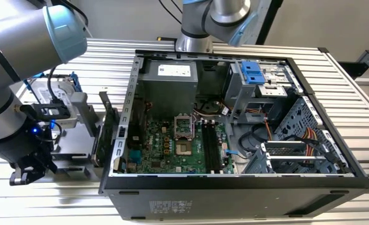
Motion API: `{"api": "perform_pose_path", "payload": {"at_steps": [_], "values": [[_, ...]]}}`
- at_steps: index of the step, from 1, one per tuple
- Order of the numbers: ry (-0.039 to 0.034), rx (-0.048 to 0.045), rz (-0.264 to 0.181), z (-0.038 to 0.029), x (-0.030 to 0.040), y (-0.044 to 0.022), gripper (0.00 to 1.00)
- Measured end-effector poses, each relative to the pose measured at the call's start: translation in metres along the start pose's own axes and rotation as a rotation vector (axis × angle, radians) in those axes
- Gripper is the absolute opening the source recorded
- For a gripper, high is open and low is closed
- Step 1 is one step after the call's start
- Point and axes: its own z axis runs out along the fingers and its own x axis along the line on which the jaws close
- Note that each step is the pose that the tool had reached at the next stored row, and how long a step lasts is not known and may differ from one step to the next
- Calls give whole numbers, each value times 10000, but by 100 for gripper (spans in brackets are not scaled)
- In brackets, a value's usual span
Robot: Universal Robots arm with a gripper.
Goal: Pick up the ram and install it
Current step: 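Pick up the ram and move it above insertion slot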
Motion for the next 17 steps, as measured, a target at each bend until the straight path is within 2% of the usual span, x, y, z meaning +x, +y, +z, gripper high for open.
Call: {"api": "perform_pose_path", "payload": {"at_steps": [17], "values": [[0,0,0,3,0,0,0]]}}
